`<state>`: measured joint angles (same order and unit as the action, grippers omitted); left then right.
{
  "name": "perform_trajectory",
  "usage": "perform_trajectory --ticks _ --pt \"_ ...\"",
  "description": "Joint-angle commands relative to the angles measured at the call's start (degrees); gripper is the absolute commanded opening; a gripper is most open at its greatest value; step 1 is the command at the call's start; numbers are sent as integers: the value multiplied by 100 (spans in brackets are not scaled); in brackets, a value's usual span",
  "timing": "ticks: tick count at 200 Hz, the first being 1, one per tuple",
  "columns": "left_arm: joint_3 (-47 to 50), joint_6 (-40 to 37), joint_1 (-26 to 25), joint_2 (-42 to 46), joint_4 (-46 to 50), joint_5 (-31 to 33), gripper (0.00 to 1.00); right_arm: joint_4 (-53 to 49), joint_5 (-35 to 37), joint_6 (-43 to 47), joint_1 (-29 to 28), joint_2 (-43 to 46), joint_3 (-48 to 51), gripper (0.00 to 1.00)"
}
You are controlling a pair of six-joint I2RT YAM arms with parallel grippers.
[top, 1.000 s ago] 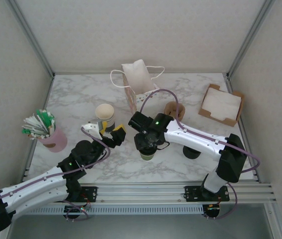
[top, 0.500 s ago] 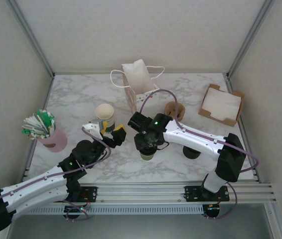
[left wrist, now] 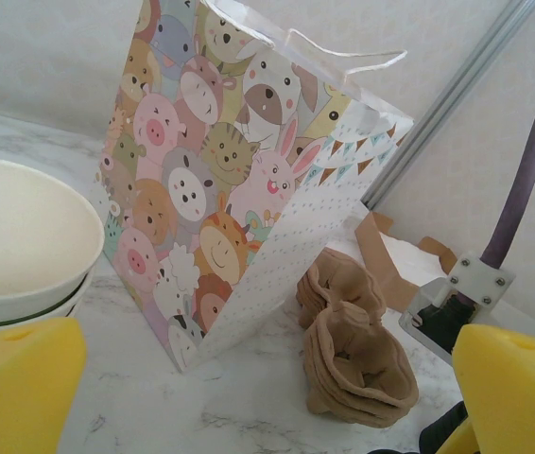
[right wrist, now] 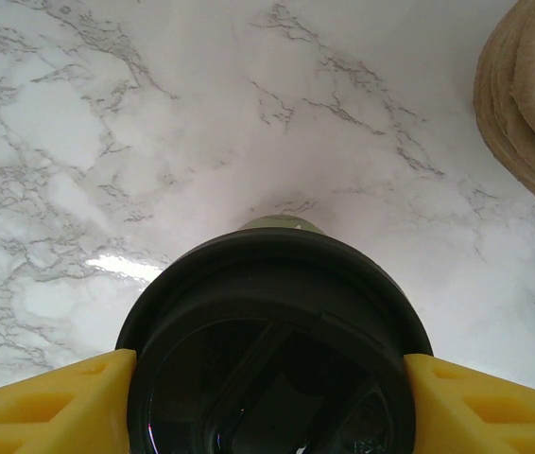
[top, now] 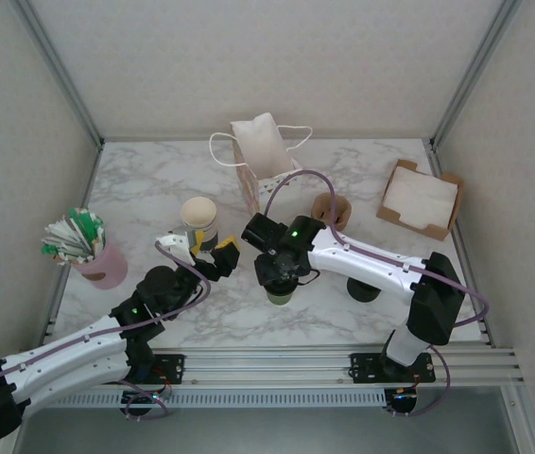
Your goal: Pack the takeout coffee
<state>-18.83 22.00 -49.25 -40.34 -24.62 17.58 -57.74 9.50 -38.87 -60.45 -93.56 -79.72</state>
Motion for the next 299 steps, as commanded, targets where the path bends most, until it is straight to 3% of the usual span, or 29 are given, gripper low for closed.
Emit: perform_trajectory --ticks 1,200,299 --pt "0 -108 45 -13 -122 -71 100 -149 113 -149 -116 -90 -6 66" --pt "6 -99 48 -85 -166 -106 100 -329 448 -239 -248 -21 -24 66" --pt "21 -90 48 -106 -203 -123 100 203 237 -490 -257 31 765 66"
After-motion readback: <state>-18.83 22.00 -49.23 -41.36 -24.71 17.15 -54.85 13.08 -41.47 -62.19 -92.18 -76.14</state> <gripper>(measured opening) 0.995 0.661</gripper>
